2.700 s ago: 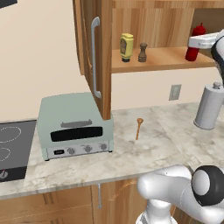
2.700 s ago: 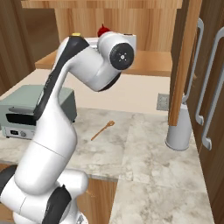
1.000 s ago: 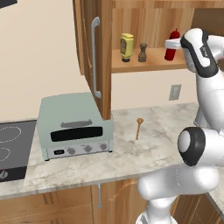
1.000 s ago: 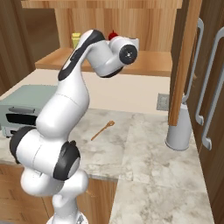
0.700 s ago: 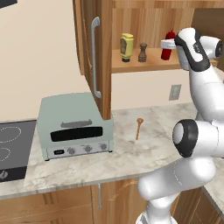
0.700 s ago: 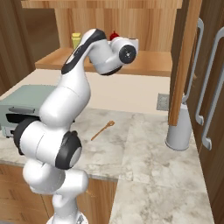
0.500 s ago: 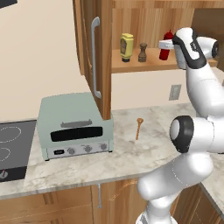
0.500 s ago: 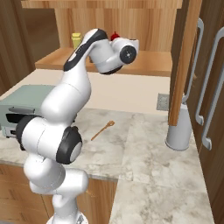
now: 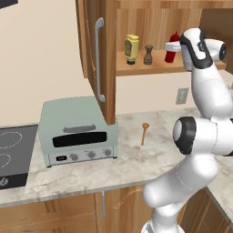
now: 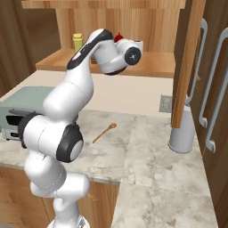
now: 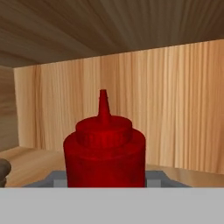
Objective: There are various items on the counter. Only move the condiments/shakers into the cabinet.
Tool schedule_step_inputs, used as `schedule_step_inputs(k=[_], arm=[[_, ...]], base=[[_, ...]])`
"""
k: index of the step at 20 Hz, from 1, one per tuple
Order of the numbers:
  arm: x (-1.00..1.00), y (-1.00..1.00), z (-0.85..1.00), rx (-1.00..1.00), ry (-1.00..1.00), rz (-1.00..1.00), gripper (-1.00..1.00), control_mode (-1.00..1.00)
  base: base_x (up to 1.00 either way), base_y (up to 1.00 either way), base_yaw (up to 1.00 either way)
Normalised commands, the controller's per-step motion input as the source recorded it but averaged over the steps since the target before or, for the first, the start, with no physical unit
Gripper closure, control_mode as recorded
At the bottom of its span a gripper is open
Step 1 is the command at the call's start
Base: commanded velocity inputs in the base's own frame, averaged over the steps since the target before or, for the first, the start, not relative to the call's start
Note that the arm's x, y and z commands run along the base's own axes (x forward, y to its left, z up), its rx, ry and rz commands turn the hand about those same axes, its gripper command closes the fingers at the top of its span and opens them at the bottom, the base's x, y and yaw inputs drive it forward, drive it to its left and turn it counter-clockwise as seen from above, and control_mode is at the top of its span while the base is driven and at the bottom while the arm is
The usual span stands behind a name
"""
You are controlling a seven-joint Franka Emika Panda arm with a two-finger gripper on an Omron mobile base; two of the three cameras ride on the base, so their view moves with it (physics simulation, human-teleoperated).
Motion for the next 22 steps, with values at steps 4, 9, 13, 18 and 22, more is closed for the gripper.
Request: schedule_step_inputs(k=[4,9,13,18,22], arm=[[0.21,0.00,-0.03,-0.01,0.01,0.00,-1.00,-1.00],[0.00,0.00,0.00,0.00,0.00,0.00,-1.00,-1.00],[-0.07,0.01,0.00,-0.01,-0.03,0.00,-1.00,-1.00],[-0.29,0.02,0.00,-0.02,-0.06,0.00,-1.00,-1.00],[-0.97,0.00,-0.02,0.00,-0.06,0.00,-1.00,-1.00]], base=[[0.00,0.00,0.00],[0.00,0.00,0.00],[0.00,0.00,0.00],[0.00,0.00,0.00],[0.00,0.00,0.00]])
